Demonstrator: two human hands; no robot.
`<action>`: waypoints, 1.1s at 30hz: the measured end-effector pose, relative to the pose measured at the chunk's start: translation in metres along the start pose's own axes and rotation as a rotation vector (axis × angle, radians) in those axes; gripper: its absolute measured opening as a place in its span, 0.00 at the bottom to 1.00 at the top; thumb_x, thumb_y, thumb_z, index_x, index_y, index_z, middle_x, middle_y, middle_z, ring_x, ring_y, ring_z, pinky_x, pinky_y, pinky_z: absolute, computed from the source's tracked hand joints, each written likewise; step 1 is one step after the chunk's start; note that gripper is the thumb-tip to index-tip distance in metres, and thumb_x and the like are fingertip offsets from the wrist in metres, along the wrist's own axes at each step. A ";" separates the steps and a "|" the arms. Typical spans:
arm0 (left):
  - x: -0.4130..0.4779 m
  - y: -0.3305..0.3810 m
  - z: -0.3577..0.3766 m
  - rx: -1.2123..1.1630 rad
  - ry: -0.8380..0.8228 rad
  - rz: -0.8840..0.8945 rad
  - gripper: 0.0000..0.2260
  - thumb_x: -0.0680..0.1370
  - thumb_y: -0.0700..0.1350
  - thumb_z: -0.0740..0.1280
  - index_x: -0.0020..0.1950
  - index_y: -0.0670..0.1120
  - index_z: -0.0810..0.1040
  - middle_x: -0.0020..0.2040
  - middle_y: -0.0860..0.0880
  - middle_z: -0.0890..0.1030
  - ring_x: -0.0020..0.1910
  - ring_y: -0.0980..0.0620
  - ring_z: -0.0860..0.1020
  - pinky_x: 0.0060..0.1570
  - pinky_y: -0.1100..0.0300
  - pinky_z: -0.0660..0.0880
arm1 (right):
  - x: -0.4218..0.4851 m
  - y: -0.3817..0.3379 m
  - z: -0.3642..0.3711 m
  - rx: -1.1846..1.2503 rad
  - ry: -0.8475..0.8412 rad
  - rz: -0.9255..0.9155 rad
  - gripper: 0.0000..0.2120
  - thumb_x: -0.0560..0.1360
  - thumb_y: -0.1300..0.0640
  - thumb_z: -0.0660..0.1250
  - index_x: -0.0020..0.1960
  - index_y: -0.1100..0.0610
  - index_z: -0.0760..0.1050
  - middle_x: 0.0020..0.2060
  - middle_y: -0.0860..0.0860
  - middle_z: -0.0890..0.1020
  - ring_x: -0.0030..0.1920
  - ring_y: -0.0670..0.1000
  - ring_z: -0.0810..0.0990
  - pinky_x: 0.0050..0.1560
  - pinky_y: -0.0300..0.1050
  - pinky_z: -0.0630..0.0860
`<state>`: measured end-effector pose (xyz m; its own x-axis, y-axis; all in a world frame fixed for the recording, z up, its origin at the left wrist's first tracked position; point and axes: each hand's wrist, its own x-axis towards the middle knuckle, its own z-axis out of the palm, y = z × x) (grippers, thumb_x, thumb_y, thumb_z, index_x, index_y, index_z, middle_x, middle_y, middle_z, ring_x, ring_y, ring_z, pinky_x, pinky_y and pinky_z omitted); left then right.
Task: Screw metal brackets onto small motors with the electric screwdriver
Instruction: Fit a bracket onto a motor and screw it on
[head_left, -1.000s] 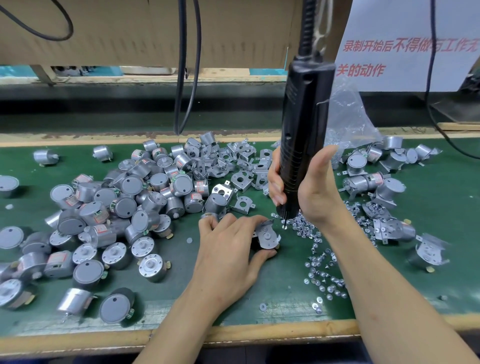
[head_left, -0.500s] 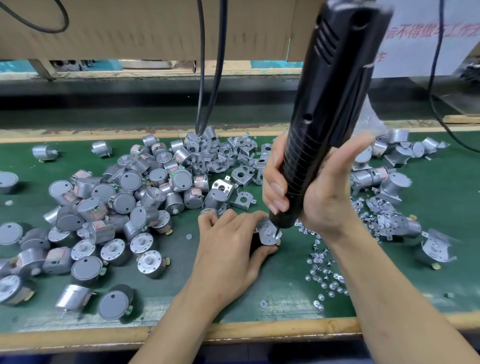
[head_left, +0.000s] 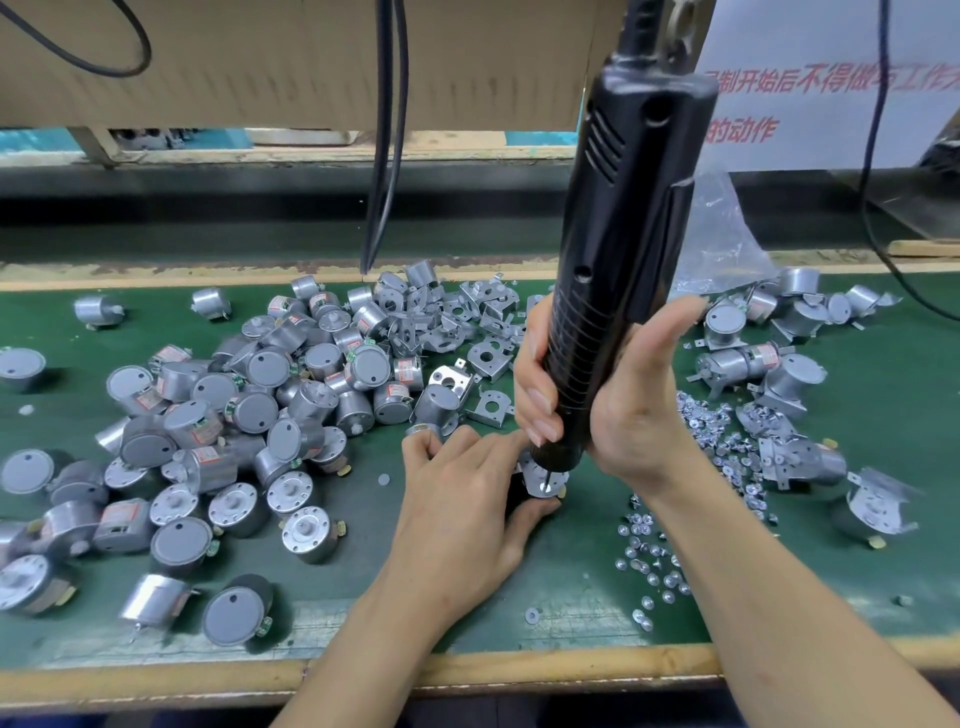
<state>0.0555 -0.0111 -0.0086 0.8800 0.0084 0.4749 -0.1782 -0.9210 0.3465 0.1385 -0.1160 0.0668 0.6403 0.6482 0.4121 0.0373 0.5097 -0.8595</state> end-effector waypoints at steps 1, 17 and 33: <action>0.000 0.000 0.000 0.000 0.002 0.003 0.16 0.71 0.55 0.74 0.51 0.53 0.72 0.41 0.57 0.77 0.40 0.52 0.71 0.43 0.51 0.64 | 0.000 -0.001 0.000 -0.001 0.014 0.008 0.34 0.63 0.20 0.62 0.40 0.52 0.76 0.26 0.49 0.73 0.21 0.47 0.71 0.24 0.41 0.69; 0.000 -0.001 -0.001 0.002 -0.020 -0.006 0.12 0.72 0.56 0.71 0.49 0.53 0.72 0.39 0.59 0.75 0.40 0.52 0.70 0.44 0.51 0.64 | -0.003 0.000 0.003 -0.038 0.063 0.041 0.35 0.60 0.18 0.63 0.38 0.52 0.75 0.25 0.50 0.72 0.21 0.48 0.69 0.23 0.44 0.66; -0.002 0.003 -0.001 -0.008 0.002 -0.018 0.12 0.73 0.57 0.69 0.45 0.53 0.69 0.38 0.57 0.77 0.38 0.50 0.72 0.42 0.51 0.62 | -0.018 0.001 0.014 -0.251 0.209 -0.066 0.36 0.66 0.19 0.59 0.33 0.54 0.72 0.24 0.51 0.72 0.20 0.53 0.69 0.20 0.53 0.66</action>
<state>0.0526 -0.0133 -0.0076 0.8821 0.0257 0.4704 -0.1662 -0.9174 0.3617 0.1166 -0.1194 0.0629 0.7728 0.4749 0.4211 0.2554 0.3748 -0.8913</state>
